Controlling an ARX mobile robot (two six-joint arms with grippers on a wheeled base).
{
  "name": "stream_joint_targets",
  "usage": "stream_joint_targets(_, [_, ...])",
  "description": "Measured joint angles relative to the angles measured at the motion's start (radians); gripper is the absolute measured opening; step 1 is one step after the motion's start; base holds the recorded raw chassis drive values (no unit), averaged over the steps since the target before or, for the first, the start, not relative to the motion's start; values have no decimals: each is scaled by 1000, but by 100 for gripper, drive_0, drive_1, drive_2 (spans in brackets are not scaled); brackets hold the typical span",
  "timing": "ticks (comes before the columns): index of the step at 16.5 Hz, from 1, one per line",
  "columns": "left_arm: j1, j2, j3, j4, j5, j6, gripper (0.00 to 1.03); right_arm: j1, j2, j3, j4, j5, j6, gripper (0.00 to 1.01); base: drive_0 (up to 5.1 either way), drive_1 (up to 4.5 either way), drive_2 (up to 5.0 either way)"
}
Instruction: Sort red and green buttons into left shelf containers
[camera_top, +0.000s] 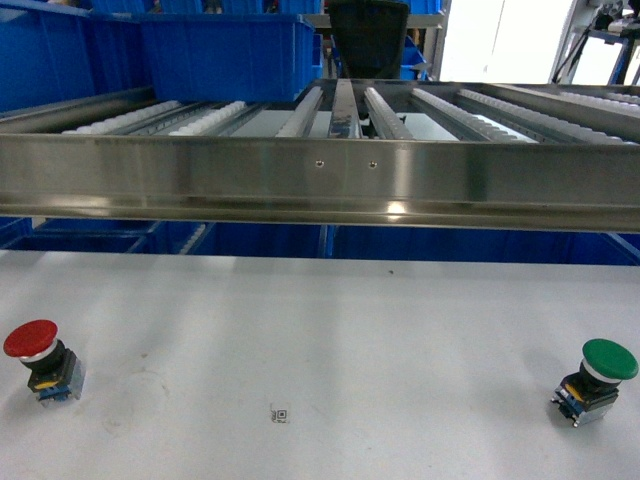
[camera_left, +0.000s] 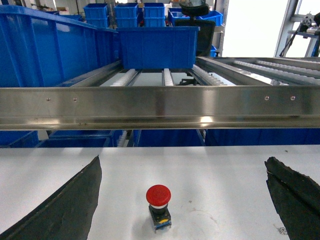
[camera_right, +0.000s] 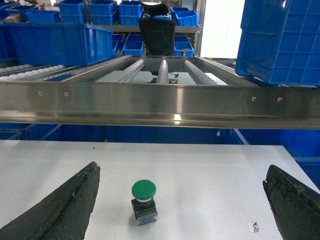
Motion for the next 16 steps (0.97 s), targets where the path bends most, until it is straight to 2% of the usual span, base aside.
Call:
stream_joint_targets(12, [-1,-2,0,-3,2,0,98,-1,0,0,0,-1,0,98,0,0,0])
stream_joint_targets(14, [40,-14,-2,-37,41,0,98,-46,-8,-2,-39,-46,-7,98,0,0,0])
stream_joint_targets(16, [113,-2,-2,-21,95,0,98,-51,73,-2,106,-80,-27,98,0,0,0])
